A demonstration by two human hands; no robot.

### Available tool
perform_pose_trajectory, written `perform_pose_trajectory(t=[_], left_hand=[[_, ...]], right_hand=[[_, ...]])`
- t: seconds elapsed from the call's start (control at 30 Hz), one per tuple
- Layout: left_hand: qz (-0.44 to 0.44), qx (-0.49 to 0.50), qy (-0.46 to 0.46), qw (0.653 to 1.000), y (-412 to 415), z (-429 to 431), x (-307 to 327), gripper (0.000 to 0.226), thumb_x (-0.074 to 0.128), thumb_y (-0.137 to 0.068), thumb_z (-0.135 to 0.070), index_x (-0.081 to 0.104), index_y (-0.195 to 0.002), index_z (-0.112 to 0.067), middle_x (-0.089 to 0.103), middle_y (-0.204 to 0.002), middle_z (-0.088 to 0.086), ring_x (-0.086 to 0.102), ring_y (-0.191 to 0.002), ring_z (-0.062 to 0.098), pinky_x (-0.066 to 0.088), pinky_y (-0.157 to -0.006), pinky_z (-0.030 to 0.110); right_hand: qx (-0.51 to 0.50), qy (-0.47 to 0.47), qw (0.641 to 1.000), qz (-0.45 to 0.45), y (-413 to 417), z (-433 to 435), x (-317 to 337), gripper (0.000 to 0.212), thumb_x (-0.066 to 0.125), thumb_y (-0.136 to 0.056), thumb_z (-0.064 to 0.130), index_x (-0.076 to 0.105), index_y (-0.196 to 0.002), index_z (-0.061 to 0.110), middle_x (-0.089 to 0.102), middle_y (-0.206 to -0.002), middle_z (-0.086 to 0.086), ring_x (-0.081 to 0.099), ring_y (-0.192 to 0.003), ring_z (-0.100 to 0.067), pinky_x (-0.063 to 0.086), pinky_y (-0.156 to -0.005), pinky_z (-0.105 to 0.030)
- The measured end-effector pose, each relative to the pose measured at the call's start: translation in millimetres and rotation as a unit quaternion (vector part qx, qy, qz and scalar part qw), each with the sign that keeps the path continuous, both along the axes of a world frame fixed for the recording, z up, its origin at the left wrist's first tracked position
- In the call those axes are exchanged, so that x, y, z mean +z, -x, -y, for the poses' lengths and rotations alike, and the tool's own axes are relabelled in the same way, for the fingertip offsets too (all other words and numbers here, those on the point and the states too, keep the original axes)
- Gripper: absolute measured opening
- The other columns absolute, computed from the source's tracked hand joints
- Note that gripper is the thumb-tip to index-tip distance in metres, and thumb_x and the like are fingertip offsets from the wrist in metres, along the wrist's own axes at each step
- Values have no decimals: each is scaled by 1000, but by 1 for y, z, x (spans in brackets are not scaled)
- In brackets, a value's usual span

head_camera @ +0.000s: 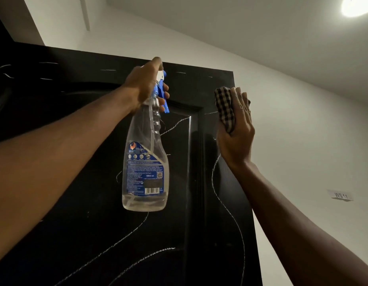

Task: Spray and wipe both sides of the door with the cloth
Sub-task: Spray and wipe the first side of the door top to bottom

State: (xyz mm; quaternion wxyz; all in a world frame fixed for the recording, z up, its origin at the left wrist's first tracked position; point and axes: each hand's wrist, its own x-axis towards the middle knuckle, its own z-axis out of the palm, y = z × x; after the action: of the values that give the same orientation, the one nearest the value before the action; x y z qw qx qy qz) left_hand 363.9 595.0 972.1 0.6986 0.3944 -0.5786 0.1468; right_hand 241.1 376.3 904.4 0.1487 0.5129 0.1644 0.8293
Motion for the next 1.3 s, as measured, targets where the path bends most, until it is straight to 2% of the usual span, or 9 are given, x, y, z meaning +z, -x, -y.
perform_pose_trajectory(t=[0.1, 0.23, 0.4, 0.53, 0.7, 0.87, 1.0, 1.07, 1.3], left_hand=[[-1, -1, -8, 1000, -5, -8, -3, 40, 42, -96, -40, 61, -116, -11, 65, -93, 12, 66, -72, 18, 52, -50, 25], [-14, -1, 3, 1000, -18, -26, -9, 42, 40, -97, -39, 61, -113, -6, 63, -91, 12, 61, -58, 13, 51, -47, 21], [5, 15, -9, 1000, -48, -60, -9, 33, 36, -99, -41, 56, -101, -14, 55, -84, 7, 55, -66, 15, 49, -47, 18], [7, -3, -23, 1000, -87, -94, -4, 32, 40, -97, -38, 57, -108, -14, 57, -82, 6, 58, -73, 18, 50, -48, 20], [27, 5, -56, 998, -136, -134, 3, 35, 40, -95, -39, 59, -104, -12, 61, -89, 7, 63, -80, 20, 50, -48, 21], [22, 19, -55, 998, -171, -166, 3, 35, 40, -94, -39, 58, -103, -11, 61, -88, 9, 60, -63, 16, 50, -47, 20], [11, 28, -46, 999, -190, -189, 4, 29, 39, -94, -40, 55, -94, -15, 56, -82, 4, 56, -70, 18, 51, -52, 22], [0, 42, -32, 999, -199, -199, 4, 27, 39, -96, -39, 54, -92, -17, 54, -78, 3, 55, -67, 16, 52, -50, 21], [-6, 68, -53, 996, -244, -235, 3, 40, 40, -94, -41, 63, -106, -10, 66, -84, 7, 67, -69, 17, 51, -45, 21]], right_hand=[[5, -3, 1000, -7, -5, -7, -1, 62, 57, -91, -3, 39, -150, 0, 39, -156, -23, 28, -150, -36, 26, -123, -52], [1, -4, 1000, -26, -22, -24, -6, 60, 54, -92, 5, 41, -150, -1, 39, -157, -22, 28, -151, -37, 26, -121, -60], [-20, 2, 999, -30, -60, -56, -6, 58, 53, -95, 8, 39, -151, 1, 38, -158, -21, 27, -151, -36, 24, -120, -63], [-18, 0, 1000, -13, -100, -92, -2, 59, 53, -95, 7, 38, -151, 2, 38, -158, -21, 26, -152, -36, 23, -120, -64], [-20, 2, 1000, 0, -151, -134, 0, 57, 52, -96, 8, 38, -151, 1, 38, -157, -23, 28, -151, -39, 25, -119, -65], [-18, -9, 1000, 5, -187, -168, 0, 58, 52, -95, 3, 38, -151, 1, 38, -157, -22, 27, -151, -38, 24, -119, -66], [-20, -6, 1000, -2, -207, -189, 4, 58, 49, -93, 2, 40, -150, 0, 38, -157, -22, 27, -151, -38, 25, -118, -66], [-23, -3, 1000, -5, -215, -198, 7, 58, 49, -93, 2, 40, -150, 0, 38, -157, -22, 28, -151, -38, 24, -119, -66], [-7, 11, 1000, -8, -254, -227, 11, 57, 48, -95, 7, 40, -151, 3, 39, -158, -20, 28, -151, -36, 24, -119, -65]])
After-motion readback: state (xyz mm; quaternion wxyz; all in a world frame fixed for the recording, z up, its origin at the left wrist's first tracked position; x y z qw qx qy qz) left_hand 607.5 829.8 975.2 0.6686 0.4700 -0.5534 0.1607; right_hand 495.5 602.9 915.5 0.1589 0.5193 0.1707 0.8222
